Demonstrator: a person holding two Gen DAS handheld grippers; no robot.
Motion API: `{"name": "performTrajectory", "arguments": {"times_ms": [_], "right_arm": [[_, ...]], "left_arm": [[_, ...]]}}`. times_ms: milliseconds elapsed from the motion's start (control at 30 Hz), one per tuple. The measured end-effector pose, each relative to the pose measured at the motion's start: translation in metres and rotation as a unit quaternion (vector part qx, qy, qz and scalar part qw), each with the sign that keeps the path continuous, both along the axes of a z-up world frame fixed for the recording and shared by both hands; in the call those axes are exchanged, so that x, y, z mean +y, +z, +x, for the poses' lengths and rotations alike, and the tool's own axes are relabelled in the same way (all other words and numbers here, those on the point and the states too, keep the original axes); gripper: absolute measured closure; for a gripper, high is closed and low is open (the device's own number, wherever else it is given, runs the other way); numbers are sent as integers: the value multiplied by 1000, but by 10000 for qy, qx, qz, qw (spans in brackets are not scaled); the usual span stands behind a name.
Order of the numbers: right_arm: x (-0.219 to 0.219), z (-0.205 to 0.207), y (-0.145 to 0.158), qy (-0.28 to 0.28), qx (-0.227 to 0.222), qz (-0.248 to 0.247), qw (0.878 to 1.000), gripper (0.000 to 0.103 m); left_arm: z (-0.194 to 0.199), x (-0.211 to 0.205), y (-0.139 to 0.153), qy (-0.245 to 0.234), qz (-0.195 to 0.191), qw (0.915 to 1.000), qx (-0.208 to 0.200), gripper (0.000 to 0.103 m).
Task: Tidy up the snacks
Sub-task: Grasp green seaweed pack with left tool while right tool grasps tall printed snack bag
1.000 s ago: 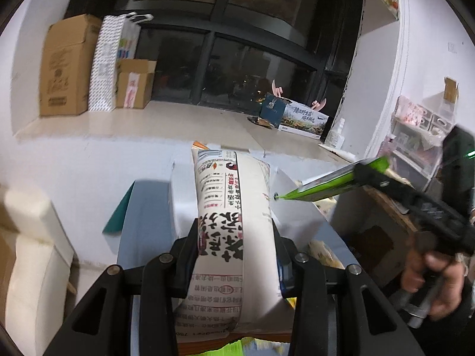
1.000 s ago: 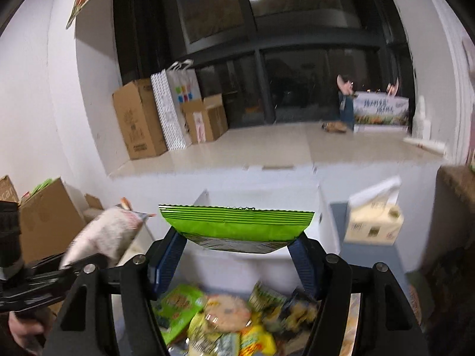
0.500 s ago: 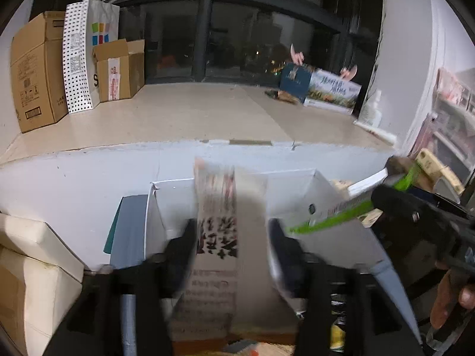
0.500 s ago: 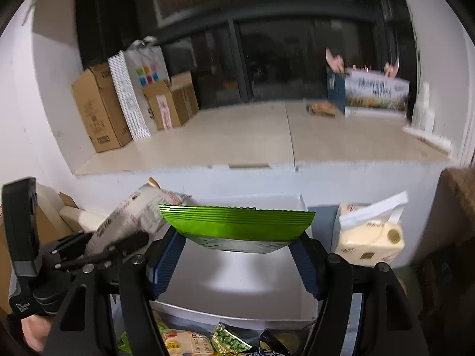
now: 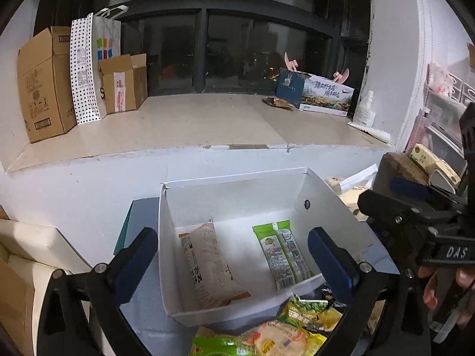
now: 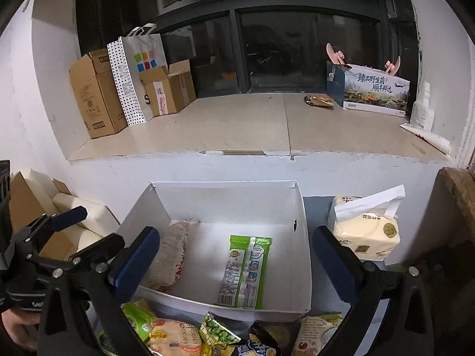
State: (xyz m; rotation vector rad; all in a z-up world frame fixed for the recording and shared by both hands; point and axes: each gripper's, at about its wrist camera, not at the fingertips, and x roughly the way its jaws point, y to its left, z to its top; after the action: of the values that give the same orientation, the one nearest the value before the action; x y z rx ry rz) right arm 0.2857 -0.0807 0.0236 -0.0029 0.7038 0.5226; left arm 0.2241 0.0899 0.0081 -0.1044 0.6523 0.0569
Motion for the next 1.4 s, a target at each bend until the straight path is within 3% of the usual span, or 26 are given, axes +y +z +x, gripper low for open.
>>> {"name": "performTrajectory", "arguments": {"times_ms": [167, 367, 500, 733, 900, 1133, 1200, 1233, 1267, 1300, 1333, 1400], "right_arm": [[-10, -23, 8, 73, -187, 44, 9998, 0], [-49, -80, 8, 122, -519, 215, 9983, 0], [-84, -118, -15, -39, -521, 181, 9985, 0], [-134, -158, -80, -291, 164, 126, 9994, 0], [-142, -143, -113, -333, 669, 148, 9971, 0], [-124, -80, -156, -543, 1171, -342, 9910, 0], [-120, -65, -168, -498, 1367, -426, 9884, 0], [-117, -58, -177, -444, 1564, -481, 9855, 5], [-116, -55, -181, -386, 1635, -446, 9848, 33], [-117, -56, -182, -313, 1635, -295, 9856, 42], [-119, -59, -178, -472, 1490, -397, 9869, 64], [-123, -65, -174, -532, 1395, -471, 9877, 65]], "left_arm": [[-40, -3, 12, -208, -128, 9992, -321, 0], [-113, -17, 12, -458, -87, 9971, -605, 0], [-156, -26, -8, -403, -22, 9984, -403, 0], [-207, -32, -34, -213, -238, 9988, -360, 0], [-218, -35, -45, -207, -39, 9996, -209, 0], [-230, -15, -73, -16, -425, 9990, 107, 0], [-230, -11, -79, 53, -379, 9991, 208, 0], [-230, -10, -81, 94, -308, 9992, 240, 0], [-230, -9, -82, 115, -273, 9992, 255, 0], [-230, -8, -84, 129, -275, 9992, 271, 0], [-229, -6, -86, 131, -309, 9990, 287, 0], [-226, -4, -88, 95, -398, 9987, 304, 0]]}}
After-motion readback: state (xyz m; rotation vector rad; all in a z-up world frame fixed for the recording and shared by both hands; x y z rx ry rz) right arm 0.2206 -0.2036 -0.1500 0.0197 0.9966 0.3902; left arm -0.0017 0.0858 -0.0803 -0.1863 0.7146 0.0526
